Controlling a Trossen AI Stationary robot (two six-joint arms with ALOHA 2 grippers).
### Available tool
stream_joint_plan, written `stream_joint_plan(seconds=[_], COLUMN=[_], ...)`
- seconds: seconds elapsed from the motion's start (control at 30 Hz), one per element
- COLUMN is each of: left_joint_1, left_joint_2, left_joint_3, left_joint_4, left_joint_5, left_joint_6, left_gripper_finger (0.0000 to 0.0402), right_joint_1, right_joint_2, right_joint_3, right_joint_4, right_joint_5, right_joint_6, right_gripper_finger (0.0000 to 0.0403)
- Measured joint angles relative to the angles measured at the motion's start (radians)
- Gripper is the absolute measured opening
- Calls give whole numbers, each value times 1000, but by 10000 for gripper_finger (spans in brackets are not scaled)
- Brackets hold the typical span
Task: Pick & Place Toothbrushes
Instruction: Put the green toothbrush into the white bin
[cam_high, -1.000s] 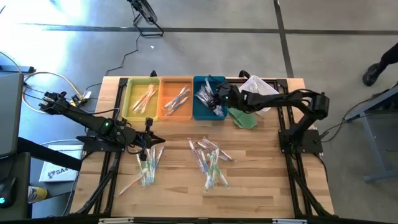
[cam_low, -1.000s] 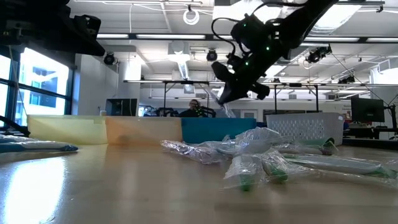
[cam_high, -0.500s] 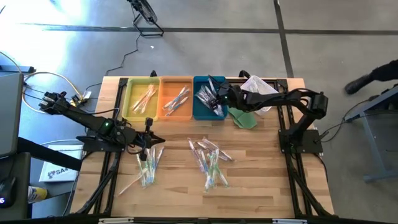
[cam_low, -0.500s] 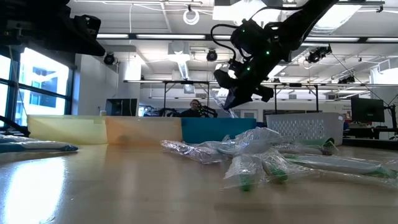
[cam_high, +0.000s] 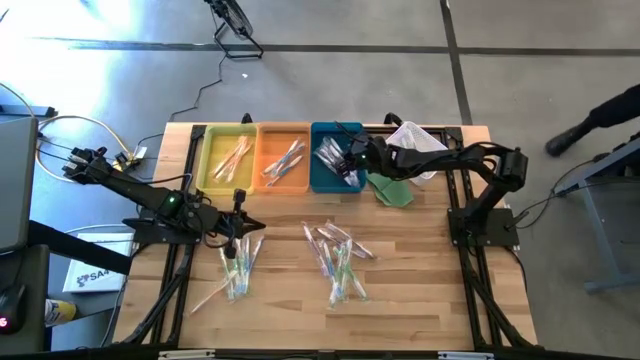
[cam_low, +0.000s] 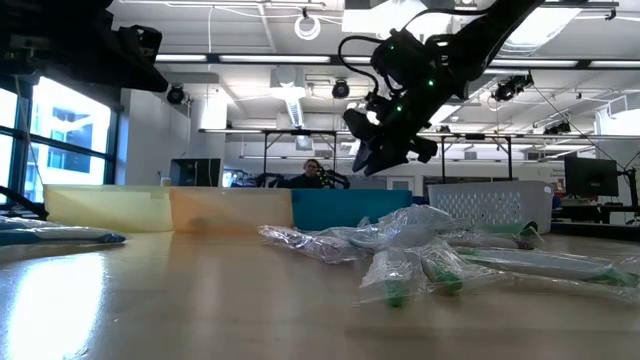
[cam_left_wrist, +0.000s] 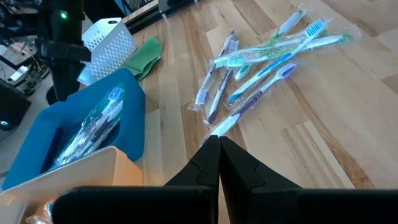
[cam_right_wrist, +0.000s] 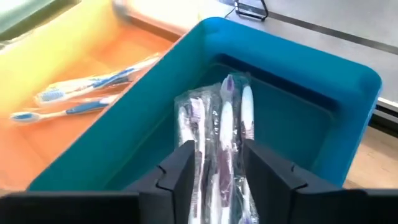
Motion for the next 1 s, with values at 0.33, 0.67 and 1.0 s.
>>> stream_joint_plan(seconds=[0.33,0.67,1.0], left_joint_1=[0,0,0], left_joint_2=[0,0,0], left_joint_3=[0,0,0], left_joint_4=[0,0,1], left_joint_5=[3,3,3], left_joint_6=[0,0,0], left_gripper_finger=[3,3,3], right_joint_1=[49,248,408], right_joint_2=[-138,-240,-227], right_joint_3=[-1,0,0], right_joint_4=[14,7,-67], right_joint_5=[-387,-523,-520], right_joint_6=[-65,-168,-168], right_gripper_finger=[99,50,39])
